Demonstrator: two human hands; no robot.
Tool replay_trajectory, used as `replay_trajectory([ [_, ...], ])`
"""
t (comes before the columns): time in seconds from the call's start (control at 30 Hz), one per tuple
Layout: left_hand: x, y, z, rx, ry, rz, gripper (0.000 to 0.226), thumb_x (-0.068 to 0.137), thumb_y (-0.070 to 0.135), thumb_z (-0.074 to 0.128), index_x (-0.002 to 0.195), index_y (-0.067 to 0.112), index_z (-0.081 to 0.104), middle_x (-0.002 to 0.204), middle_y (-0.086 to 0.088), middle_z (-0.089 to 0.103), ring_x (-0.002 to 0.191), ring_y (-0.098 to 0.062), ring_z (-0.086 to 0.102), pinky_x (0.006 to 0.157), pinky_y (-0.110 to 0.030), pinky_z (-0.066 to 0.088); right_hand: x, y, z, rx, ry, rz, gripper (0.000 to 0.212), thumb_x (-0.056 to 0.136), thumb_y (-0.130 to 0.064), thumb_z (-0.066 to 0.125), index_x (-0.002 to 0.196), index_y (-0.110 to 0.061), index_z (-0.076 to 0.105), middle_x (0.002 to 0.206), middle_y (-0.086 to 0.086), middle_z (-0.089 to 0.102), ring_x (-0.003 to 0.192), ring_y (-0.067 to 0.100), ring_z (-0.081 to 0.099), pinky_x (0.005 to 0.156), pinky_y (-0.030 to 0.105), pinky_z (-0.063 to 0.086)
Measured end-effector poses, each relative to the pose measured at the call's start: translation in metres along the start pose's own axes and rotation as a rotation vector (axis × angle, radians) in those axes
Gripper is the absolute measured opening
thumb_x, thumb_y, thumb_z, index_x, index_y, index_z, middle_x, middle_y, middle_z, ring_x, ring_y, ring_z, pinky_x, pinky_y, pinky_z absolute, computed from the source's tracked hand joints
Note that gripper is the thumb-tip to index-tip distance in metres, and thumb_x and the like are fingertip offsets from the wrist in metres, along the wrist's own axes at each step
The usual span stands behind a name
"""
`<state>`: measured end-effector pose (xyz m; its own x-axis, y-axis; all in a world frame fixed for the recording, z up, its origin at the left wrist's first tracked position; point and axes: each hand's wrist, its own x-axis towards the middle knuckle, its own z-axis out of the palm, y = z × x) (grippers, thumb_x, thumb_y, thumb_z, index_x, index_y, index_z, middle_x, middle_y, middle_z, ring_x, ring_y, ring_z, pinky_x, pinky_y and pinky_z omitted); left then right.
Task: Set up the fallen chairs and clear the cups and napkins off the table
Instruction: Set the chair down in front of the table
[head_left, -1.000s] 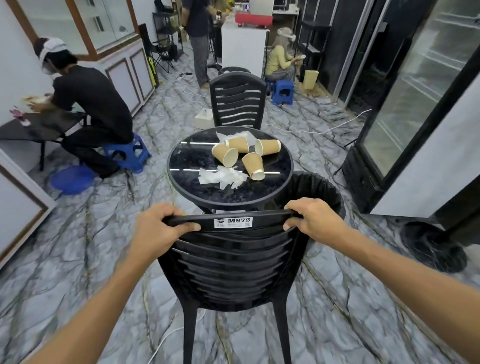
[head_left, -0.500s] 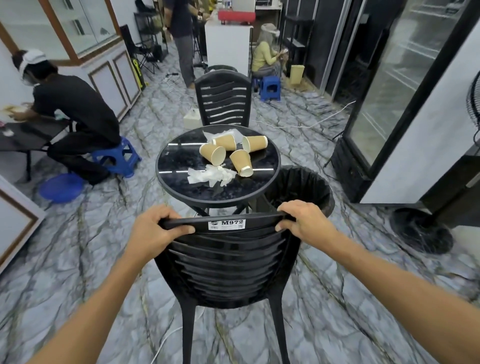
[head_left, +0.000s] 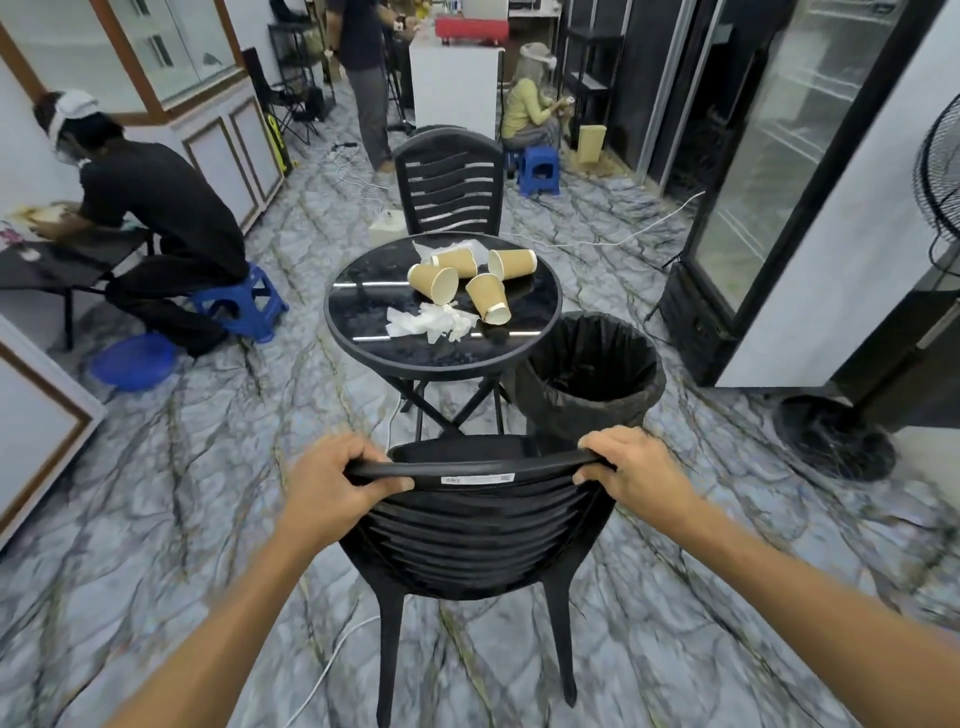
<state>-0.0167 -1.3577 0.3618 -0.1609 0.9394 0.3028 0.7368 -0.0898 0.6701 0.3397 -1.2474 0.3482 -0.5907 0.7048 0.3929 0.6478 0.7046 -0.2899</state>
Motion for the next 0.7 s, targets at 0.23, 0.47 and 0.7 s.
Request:
replay_trajectory([
  [0.23, -0.064, 0.003, 0.004, 0.011, -0.02, 0.029, 0.026, 0.059, 0.058, 0.079, 0.067, 0.04, 0.063, 0.087, 0.017, 0.064, 0.08, -0.009, 0.057, 0.067, -0.017, 0.038, -0.066, -0.023, 0.009, -0.024, 0.012, 0.016, 0.023, 0.074, -0.021, 0.082, 0.082, -0.009, 0.064, 0.074, 0.002, 0.065, 0.069, 0.025, 0.063, 0.058, 0.026, 0.044],
  [0.47, -0.1, -0.003, 0.007, -0.021, -0.106, -0.072, 0.03, 0.059, 0.054, 0.085, 0.064, 0.033, 0.064, 0.079, 0.013, 0.067, 0.078, -0.009, 0.06, 0.066, -0.024, 0.042, -0.093, -0.037, 0.012, 0.0, -0.166, 0.102, 0.024, 0.079, -0.017, 0.08, 0.078, -0.008, 0.057, 0.075, 0.002, 0.058, 0.073, 0.023, 0.054, 0.065, 0.03, 0.037],
  [0.7, -0.09, 0.0, -0.023, 0.054, -0.519, -0.24, 0.03, 0.066, 0.045, 0.088, 0.08, 0.023, 0.073, 0.079, 0.004, 0.069, 0.071, -0.008, 0.061, 0.065, -0.022, 0.041, -0.078, -0.061, -0.007, 0.111, -0.41, 0.246, 0.031, 0.08, -0.043, 0.078, 0.098, -0.023, 0.062, 0.092, -0.005, 0.062, 0.085, 0.017, 0.057, 0.076, 0.034, 0.048],
])
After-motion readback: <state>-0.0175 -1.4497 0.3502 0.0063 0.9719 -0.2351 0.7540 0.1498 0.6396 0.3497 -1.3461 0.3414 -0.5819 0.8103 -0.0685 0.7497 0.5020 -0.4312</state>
